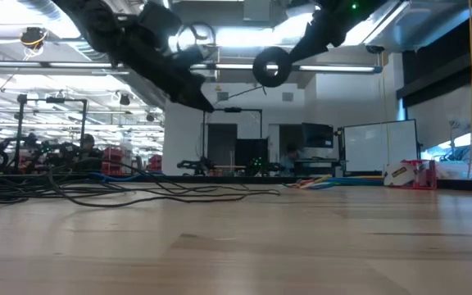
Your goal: Coiling cords
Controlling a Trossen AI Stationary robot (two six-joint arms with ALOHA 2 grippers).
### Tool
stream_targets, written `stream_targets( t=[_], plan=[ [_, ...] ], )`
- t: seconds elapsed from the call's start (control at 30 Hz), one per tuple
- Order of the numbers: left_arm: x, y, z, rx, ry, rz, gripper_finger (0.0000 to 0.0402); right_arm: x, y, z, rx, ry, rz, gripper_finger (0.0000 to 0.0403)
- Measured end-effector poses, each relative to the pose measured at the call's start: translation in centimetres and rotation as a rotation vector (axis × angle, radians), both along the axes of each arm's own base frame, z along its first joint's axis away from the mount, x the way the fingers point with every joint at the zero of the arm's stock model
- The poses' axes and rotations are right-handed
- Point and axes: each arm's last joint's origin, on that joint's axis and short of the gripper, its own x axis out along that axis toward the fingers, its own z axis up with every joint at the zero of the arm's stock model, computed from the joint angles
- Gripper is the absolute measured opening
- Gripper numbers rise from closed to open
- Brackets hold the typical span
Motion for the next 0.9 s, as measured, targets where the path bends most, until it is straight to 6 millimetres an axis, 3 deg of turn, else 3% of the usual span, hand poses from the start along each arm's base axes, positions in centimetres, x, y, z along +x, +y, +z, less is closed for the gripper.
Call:
stream_targets(
  t=[0.27, 0.47, 0.73, 0.9],
  plan=[
    [-1.6, -1.9, 4.1, -0.001, -0.176, -0.099, 0.0003, -0.2, -0.2, -1.5, -0.039, 0.061, -0.075, 0.0001],
    [-1.0, -4.1, 6.0, -0.035, -0.364, -0.262, 0.0002, 1.1, -0.6, -2.5, -0.07, 0.057, -0.107, 0.0001],
    [0.6, -7.2, 7.0, 0.013, -0.489, -0.387, 0.0001, 3.3, -1.0, -3.3, -0.127, -0.028, -0.157, 0.0001],
    [2.1, -8.2, 6.0, 0.017, -0.502, -0.432, 0.0001, 3.7, -1.1, -2.8, -0.141, -0.1, -0.162, 0.0001]
  ],
)
